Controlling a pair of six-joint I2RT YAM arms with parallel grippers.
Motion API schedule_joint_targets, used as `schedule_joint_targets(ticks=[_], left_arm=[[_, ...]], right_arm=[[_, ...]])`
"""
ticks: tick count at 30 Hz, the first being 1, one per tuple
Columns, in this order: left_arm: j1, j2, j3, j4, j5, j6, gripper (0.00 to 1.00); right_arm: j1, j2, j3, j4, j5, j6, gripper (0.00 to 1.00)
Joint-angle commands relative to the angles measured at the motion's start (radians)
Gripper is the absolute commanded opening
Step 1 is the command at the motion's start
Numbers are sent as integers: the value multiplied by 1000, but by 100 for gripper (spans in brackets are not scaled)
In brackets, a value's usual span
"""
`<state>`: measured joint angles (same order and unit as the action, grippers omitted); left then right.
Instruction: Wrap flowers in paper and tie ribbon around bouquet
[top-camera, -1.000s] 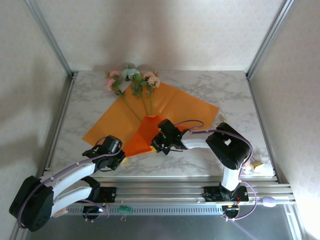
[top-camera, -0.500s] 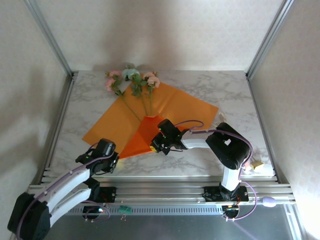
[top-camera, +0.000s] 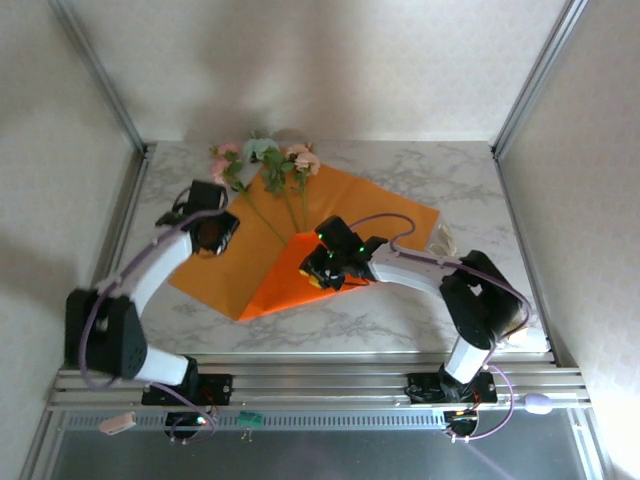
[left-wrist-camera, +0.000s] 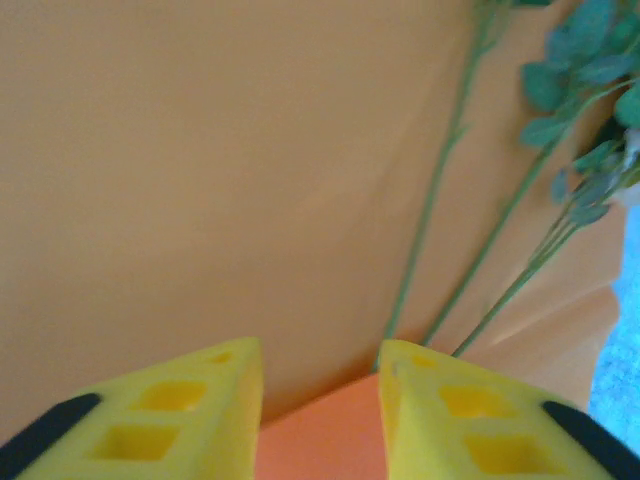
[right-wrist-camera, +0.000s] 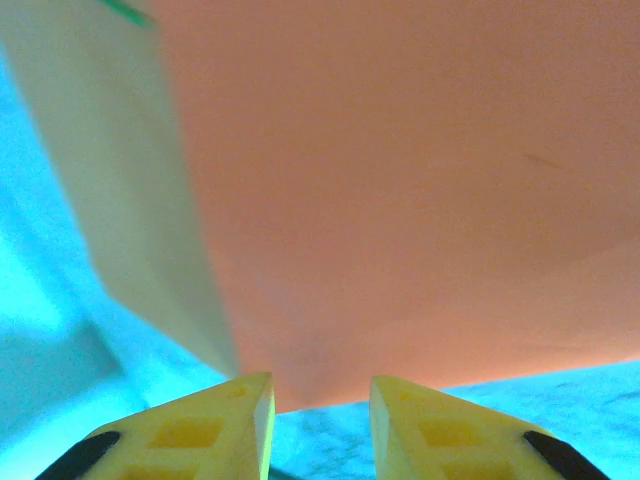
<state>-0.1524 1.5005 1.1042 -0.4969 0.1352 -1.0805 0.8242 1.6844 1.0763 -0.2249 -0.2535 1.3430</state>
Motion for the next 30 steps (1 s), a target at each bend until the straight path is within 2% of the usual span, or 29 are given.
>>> schedule_joint_targets(ticks=[1,4,7,11,14,21,25,30], left_arm=[[37,224,241,57,96,274,37],[39,428,449,-34,104,365,32],[35,551,565,-134,58,385,17],[40,588,576,-178,-35,353,9],[41,602,552,-134,-2,325,0],[12,706,610,-178,-26,313,0],[3,690,584,-132,-30,302,0],[-22,728,618,-67,65,311,0]], right_arm=[[-61,-60,39,-103,41,-80,32],[-122,-61,50,-125,26,-136,30],[-137,-56,88,-184,39,-203,28],[-166,-29,66,-203,32,-225,25],[-208,-18,50,-223,40,-229,22],[-251,71,45,-249,-4,-235,18],[-254,92,43,-237,-3,-232,17],[-255,114,47,-231,-7,-244,17]])
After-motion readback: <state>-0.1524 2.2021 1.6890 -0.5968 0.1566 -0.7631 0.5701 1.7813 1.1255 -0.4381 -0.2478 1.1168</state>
